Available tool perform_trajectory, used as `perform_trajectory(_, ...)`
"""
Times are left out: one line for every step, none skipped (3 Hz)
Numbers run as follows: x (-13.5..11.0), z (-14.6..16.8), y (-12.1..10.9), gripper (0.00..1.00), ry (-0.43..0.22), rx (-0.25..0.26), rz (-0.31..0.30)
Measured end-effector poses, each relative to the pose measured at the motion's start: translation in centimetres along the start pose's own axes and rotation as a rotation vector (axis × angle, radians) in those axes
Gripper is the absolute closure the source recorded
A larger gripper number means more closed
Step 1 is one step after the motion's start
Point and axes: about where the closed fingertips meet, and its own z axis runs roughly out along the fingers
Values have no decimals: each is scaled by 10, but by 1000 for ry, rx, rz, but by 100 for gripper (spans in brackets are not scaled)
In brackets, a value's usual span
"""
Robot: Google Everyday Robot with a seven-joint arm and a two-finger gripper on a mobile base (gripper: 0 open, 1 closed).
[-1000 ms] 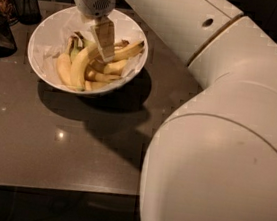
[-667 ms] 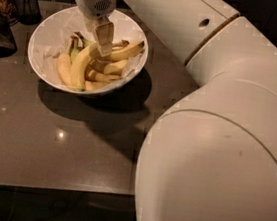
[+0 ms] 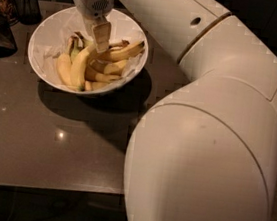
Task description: Pick banana from white bowl
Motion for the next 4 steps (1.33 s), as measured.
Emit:
perform_trajectory(-6,7,1,54,-6,-16,-17)
perform_trajectory(-10,16,6,53,-11,-38,-26)
perform_trajectory(-9,20,7,51,-3,-47,-35)
perform_trajectory(-9,19,2,50,10,-41,-57)
